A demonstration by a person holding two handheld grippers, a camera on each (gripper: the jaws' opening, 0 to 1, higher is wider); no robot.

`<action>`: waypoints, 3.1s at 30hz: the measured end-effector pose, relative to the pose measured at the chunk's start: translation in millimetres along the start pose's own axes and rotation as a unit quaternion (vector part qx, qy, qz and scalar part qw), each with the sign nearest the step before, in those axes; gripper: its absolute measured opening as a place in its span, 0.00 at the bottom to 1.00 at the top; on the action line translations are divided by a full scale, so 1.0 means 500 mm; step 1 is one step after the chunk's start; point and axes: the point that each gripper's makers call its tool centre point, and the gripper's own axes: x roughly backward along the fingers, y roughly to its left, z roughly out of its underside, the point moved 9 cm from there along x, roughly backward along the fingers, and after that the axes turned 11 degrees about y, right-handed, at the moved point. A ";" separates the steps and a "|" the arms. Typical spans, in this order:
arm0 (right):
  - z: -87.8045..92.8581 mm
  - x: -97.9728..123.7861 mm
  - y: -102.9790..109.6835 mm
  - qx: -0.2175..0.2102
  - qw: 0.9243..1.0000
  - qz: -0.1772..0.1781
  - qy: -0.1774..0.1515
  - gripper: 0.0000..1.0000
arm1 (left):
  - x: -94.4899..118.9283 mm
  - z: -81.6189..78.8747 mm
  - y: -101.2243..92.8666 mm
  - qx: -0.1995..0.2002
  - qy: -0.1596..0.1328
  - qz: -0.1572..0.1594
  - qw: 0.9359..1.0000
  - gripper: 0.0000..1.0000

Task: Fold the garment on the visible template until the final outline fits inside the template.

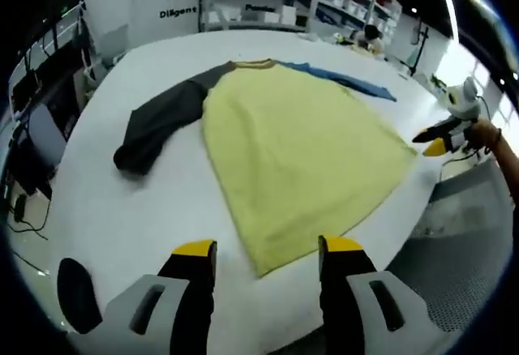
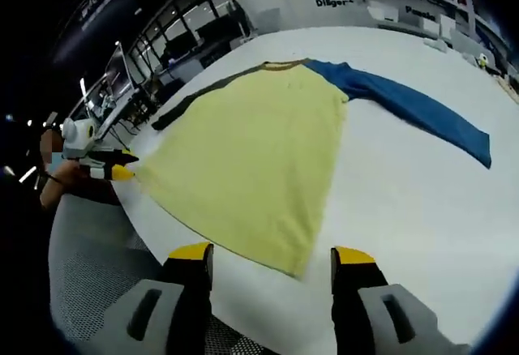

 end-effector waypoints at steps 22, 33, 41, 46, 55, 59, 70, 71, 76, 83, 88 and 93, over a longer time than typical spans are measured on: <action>-0.069 0.074 -0.051 -0.057 0.993 0.039 -0.094 0.99 | 0.016 -0.030 -0.039 0.018 -0.107 0.010 0.994 0.99; -0.097 0.132 -0.159 -0.118 0.976 0.082 -0.162 0.97 | 0.031 -0.028 -0.054 -0.047 -0.099 -0.006 0.994 0.99; -0.138 0.154 -0.256 -0.123 0.968 0.105 -0.189 0.97 | 0.046 -0.024 -0.057 -0.064 -0.096 -0.025 0.993 0.99; -0.161 0.144 -0.334 -0.132 0.966 0.116 -0.191 0.95 | 0.055 -0.017 -0.059 -0.073 -0.092 -0.037 0.992 0.99; -0.170 0.103 -0.464 -0.128 0.962 0.180 -0.161 0.82 | 0.077 -0.009 -0.056 -0.086 -0.119 -0.064 0.987 0.99; -0.163 0.086 -0.509 -0.135 0.957 0.212 -0.147 0.75 | 0.072 -0.010 -0.057 -0.083 -0.120 -0.072 0.987 0.99; -0.142 0.054 -0.546 -0.162 0.945 0.261 -0.116 0.47 | 0.072 -0.016 -0.055 -0.091 -0.138 -0.087 0.982 0.97; -0.141 0.052 -0.546 -0.162 0.945 0.263 -0.109 0.41 | 0.072 -0.016 -0.055 -0.087 -0.137 -0.086 0.983 0.97; -0.145 0.031 -0.557 -0.133 0.949 0.274 -0.087 0.21 | 0.072 -0.017 -0.056 -0.087 -0.141 -0.080 0.983 0.95; -0.163 0.037 -0.616 -0.117 0.940 0.305 -0.094 0.00 | 0.070 -0.018 -0.059 -0.091 -0.139 -0.078 0.983 0.93; -0.163 0.042 -0.614 -0.153 0.936 0.297 -0.110 0.00 | 0.068 -0.018 -0.061 -0.095 -0.135 -0.078 0.983 0.93; -0.163 0.041 -0.605 -0.152 0.934 0.303 -0.110 0.00 | 0.069 -0.017 -0.058 -0.096 -0.133 -0.081 0.983 0.93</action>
